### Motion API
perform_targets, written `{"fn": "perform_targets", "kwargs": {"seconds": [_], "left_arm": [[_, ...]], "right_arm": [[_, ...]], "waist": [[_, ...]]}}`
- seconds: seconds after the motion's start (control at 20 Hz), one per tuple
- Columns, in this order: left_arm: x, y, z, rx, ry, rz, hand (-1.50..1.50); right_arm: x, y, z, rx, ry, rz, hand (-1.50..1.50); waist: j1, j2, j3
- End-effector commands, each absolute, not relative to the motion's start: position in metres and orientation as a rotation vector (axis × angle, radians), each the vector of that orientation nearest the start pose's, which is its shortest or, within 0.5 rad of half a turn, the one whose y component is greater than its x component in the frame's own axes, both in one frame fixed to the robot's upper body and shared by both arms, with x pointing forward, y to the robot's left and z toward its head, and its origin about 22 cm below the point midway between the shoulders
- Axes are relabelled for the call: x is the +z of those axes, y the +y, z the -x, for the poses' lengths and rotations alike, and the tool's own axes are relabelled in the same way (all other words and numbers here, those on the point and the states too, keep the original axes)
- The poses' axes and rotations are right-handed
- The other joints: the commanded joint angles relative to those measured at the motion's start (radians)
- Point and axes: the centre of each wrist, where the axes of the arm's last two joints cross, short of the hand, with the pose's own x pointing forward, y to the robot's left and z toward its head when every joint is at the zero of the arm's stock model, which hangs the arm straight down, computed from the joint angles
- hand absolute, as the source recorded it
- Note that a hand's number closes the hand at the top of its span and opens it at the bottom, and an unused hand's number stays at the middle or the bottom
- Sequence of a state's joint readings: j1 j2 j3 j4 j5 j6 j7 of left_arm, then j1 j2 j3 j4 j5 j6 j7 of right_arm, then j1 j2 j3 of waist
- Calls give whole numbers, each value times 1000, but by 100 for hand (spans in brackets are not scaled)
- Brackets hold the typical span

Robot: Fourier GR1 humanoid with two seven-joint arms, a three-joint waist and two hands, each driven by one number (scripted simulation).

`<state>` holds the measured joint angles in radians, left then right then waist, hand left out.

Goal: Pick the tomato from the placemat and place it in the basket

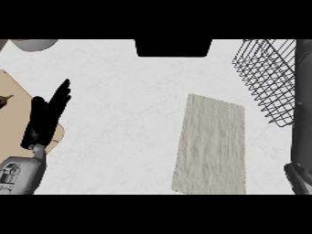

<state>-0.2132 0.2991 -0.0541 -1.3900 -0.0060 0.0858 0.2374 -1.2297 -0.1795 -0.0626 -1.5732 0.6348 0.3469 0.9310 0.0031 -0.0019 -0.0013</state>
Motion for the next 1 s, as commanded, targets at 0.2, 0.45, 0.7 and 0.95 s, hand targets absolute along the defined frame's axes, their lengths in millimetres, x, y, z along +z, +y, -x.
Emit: {"fn": "perform_targets", "kwargs": {"seconds": [0.2, 0.45, 0.7, 0.95], "left_arm": [[31, 276, -304, -221, -1363, -268, 0], [15, 277, -286, -221, -1356, -270, 0], [31, 277, -309, -214, -1355, -257, 0], [18, 288, -285, -226, -1356, -252, 0]], "right_arm": [[386, -169, -356, 731, -1377, 1214, 150], [390, -224, -376, 755, -1273, 1243, 150], [359, -277, -397, 727, -1264, 1275, 150], [350, -307, -401, 784, -1321, 1202, 150]], "waist": [[-3, 8, -1], [7, 5, 1], [6, 10, 1], [12, 5, 1]]}}
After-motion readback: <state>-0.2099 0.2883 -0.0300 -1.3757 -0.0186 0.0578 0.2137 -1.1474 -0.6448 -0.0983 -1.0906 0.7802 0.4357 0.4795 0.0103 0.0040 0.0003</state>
